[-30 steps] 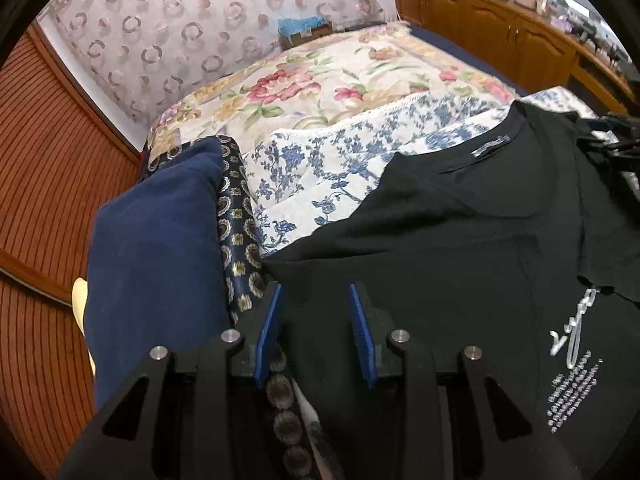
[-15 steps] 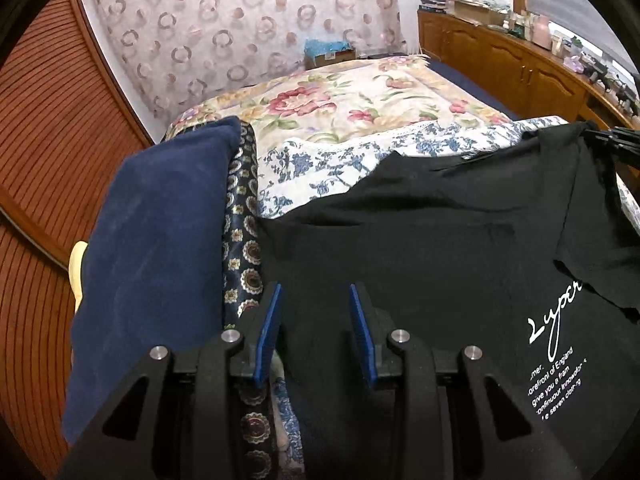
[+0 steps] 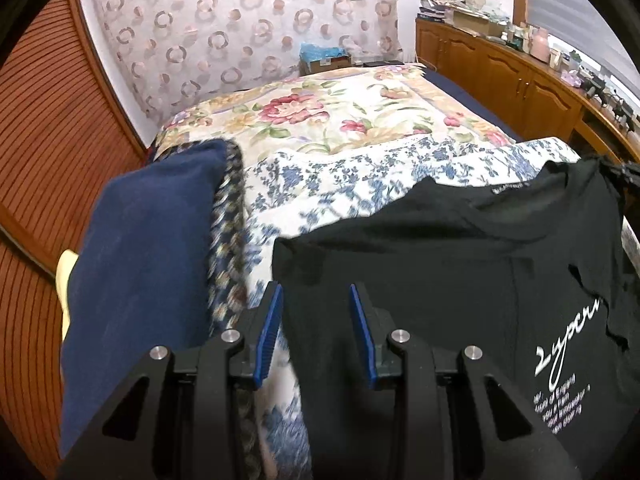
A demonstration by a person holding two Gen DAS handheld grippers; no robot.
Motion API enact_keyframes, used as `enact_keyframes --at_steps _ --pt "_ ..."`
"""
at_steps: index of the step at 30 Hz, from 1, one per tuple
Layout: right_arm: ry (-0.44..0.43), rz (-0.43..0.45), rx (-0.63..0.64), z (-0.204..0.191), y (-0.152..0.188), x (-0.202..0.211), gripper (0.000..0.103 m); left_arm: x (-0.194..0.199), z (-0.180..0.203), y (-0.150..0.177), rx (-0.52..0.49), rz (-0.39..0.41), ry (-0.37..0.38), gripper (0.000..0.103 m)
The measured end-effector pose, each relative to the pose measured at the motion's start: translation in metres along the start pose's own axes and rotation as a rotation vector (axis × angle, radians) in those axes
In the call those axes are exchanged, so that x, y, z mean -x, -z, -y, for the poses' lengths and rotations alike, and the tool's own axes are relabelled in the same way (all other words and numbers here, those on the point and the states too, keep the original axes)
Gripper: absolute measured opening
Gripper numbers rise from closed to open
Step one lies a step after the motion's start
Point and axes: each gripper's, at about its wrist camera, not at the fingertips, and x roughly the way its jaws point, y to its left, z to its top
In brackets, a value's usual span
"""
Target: Fold small clothes
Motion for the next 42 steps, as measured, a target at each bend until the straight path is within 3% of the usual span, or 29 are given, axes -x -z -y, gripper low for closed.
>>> enact_keyframes --at_steps 7,13,18,23,33,42 --pt "-0.04 -0.029 -0.01 -0.001 0.012 -0.015 0.003 -0.042 -0.004 -0.028 -0.024 -0.094 -0.076 0.032" --pt "-0.078 -0.014 -0.01 -0.002 0.01 -0.015 0.003 -0.064 -0.004 -0.029 -0.031 -0.169 -0.088 0.032" --pt "-0.093 0.0 0.001 -0.007 0.008 -0.009 0.003 -0.068 -0.006 -0.025 -0.017 -0.184 -0.033 0.006" --pt "-0.099 0.028 0.018 -0.014 0.005 0.004 0.003 -0.04 -0.003 -0.021 -0.038 -0.092 -0.035 0.002" --pt "-0.113 0.135 0.04 -0.039 -0.007 0.065 0.003 0.066 -0.007 -0.004 -0.007 0.154 0.029 0.002" --pt "-0.157 0.207 0.045 -0.068 0.012 0.128 0.003 0.15 -0.003 0.052 0.003 0.321 0.088 0.002"
